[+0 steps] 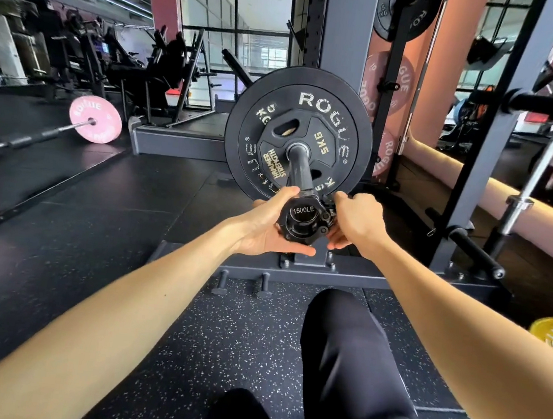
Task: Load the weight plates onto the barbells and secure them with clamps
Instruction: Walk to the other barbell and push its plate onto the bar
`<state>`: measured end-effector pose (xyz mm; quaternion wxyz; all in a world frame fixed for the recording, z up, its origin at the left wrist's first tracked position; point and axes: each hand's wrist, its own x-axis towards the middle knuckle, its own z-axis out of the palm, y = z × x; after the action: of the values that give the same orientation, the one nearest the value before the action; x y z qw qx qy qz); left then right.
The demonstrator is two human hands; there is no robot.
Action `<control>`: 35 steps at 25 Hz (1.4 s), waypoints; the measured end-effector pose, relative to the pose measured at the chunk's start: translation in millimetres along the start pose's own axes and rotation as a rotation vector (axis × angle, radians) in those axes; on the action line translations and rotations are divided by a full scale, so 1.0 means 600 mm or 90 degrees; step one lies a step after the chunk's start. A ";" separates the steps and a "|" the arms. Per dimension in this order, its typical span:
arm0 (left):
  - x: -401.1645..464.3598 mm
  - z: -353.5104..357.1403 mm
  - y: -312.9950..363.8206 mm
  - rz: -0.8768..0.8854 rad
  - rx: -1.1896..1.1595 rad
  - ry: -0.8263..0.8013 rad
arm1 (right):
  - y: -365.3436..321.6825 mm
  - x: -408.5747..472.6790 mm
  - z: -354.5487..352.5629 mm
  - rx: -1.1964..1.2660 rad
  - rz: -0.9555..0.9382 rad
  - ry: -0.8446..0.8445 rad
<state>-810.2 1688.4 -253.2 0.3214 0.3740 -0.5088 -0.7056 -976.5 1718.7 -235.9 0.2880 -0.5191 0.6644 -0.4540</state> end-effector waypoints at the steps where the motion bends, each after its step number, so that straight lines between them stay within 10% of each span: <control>1: -0.008 -0.001 -0.002 -0.001 0.004 -0.007 | 0.000 -0.007 0.001 -0.008 -0.006 0.015; 8: -0.054 -0.035 0.063 0.047 0.092 0.007 | -0.049 -0.009 0.015 -0.009 -0.122 0.043; 19: -0.042 -0.221 0.214 0.124 0.270 0.188 | -0.195 0.131 0.122 0.034 -0.206 -0.202; 35: 0.185 -0.576 0.381 0.184 0.386 0.461 | -0.384 0.533 0.440 -0.305 -0.321 -0.151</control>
<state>-554.8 1367.6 -126.4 0.4487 0.5976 -0.5937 -0.2986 -746.7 1323.1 -111.3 0.1122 -0.7681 0.5655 -0.2788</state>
